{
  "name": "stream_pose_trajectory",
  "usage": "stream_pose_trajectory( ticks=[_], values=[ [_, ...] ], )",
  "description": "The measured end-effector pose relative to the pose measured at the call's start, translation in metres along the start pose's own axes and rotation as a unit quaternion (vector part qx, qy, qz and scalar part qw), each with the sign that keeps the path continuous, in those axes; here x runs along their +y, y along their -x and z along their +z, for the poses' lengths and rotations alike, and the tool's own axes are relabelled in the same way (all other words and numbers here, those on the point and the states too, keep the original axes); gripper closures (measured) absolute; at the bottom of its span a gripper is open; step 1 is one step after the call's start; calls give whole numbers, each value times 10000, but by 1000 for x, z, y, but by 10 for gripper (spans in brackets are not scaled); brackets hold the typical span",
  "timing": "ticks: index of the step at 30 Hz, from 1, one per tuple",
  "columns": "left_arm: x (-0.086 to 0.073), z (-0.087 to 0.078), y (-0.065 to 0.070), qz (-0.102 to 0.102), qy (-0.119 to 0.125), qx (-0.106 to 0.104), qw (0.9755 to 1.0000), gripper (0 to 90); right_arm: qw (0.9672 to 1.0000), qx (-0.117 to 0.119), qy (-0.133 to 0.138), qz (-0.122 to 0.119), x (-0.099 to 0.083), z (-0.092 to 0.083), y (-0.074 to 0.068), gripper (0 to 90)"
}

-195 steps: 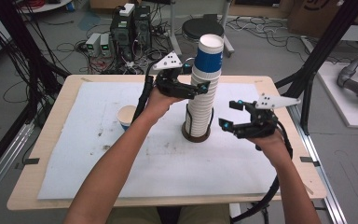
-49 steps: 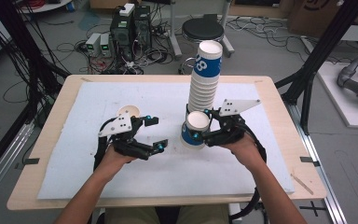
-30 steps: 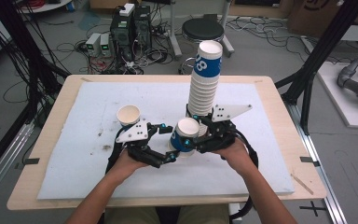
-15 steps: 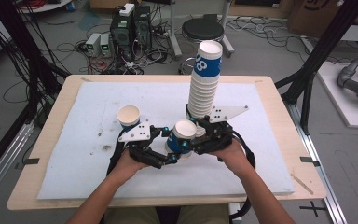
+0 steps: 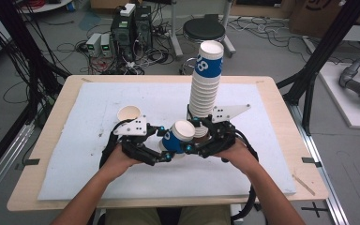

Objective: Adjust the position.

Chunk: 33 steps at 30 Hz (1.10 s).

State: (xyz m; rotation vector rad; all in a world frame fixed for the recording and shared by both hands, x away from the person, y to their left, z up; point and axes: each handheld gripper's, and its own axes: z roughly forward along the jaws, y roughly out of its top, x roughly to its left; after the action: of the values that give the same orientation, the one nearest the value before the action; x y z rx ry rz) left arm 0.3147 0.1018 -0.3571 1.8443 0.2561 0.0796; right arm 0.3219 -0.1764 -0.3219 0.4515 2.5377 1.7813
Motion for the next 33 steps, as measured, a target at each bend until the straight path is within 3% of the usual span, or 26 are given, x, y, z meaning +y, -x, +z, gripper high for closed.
stream_pose_trajectory(
  ticks=[3,6,11,16,19,23,26,29,33],
  values=[
    [4,-4,0,36,-151,-35,9999,264,9998,-23,-138,-143,5,-3,1,157],
    [9,-5,0,154,-409,-44,9990,264,9985,-45,-447,-320,12,-4,1,157],
    [14,-4,-2,225,-651,-74,9976,264,9928,54,-962,-712,26,0,1,157],
    [16,0,-1,312,-881,-121,9955,264,9813,150,-1581,-1089,37,11,-2,158],
    [17,1,0,356,-1008,-172,9941,264,9720,163,-1942,-1314,39,18,-3,245],
    [16,2,0,408,-1134,-188,9925,264,9699,247,-2040,-1303,39,23,-3,261],
    [15,1,0,443,-1131,-187,9924,263,9704,327,-2052,-1228,39,23,-2,280],
    [13,2,0,336,-987,-170,9944,240,9711,372,-2060,-1149,39,22,-1,285],
    [8,1,0,224,-544,-132,9982,162,9729,324,-1994,-1122,38,20,0,284]
  ],
)
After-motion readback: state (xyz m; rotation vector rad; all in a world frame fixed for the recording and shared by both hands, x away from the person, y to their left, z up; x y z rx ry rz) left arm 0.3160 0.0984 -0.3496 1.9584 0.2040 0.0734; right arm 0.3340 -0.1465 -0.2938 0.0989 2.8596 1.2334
